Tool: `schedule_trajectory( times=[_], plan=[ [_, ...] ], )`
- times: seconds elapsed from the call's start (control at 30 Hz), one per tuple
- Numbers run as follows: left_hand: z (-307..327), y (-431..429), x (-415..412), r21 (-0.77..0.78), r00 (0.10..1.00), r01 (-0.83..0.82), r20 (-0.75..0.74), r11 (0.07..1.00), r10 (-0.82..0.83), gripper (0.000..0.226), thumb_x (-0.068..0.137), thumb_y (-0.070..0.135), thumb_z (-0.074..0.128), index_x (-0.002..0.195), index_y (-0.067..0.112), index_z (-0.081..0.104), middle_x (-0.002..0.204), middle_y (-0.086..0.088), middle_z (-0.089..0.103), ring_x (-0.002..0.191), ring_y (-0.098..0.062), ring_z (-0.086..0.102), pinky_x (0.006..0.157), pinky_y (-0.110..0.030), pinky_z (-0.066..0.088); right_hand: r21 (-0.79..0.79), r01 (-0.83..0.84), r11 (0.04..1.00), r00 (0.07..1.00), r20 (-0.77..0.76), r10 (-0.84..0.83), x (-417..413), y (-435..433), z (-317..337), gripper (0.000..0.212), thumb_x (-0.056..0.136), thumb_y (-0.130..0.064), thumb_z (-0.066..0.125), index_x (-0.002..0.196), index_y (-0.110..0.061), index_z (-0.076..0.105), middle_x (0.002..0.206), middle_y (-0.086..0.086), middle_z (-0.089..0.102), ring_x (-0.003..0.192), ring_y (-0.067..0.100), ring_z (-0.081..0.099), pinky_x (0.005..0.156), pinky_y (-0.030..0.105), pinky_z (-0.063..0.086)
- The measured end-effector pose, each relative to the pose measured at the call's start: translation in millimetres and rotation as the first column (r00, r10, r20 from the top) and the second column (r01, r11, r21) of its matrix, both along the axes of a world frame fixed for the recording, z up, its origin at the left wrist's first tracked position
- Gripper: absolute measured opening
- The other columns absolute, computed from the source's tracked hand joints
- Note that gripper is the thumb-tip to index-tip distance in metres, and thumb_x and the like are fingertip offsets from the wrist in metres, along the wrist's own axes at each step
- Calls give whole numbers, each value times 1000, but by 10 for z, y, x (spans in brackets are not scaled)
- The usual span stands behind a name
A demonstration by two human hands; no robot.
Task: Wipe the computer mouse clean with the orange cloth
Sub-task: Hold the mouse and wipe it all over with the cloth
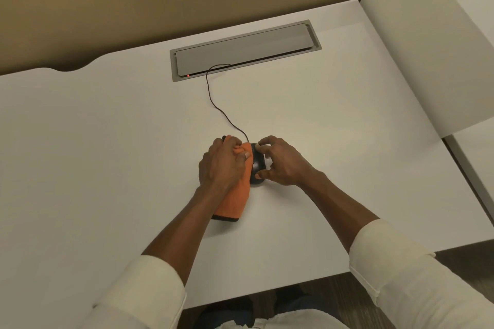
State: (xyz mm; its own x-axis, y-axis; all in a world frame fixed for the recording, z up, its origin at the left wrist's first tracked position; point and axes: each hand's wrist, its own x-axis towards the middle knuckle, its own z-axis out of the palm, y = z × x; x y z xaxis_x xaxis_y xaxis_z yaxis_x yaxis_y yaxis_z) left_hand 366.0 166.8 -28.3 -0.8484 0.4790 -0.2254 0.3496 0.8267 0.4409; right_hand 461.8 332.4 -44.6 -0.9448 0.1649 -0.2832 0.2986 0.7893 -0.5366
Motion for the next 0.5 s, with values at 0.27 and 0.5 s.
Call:
schedule_trajectory(
  times=[0.27, 0.5],
  plan=[
    [3, -141, 384, 16, 997, -9, -72, 1000, 10, 29, 104, 42, 50, 127, 25, 57, 125, -5, 56, 95, -32, 67, 76, -36, 46, -1, 7, 1000, 1000, 10, -7, 19, -13, 7, 77, 79, -40, 84, 146, -15, 57, 154, 1, 48, 130, 24, 53, 93, 38, 52],
    [-44, -250, 537, 38, 997, -47, -56, 998, 49, 32, 106, 45, 50, 132, 27, 56, 130, -3, 56, 98, -29, 67, 77, -33, 44, -7, -7, 1000, 1000, 24, 7, 17, 1, 0, 80, 81, -41, 84, 150, -14, 54, 156, 1, 46, 126, 24, 57, 95, 36, 51]
  ],
)
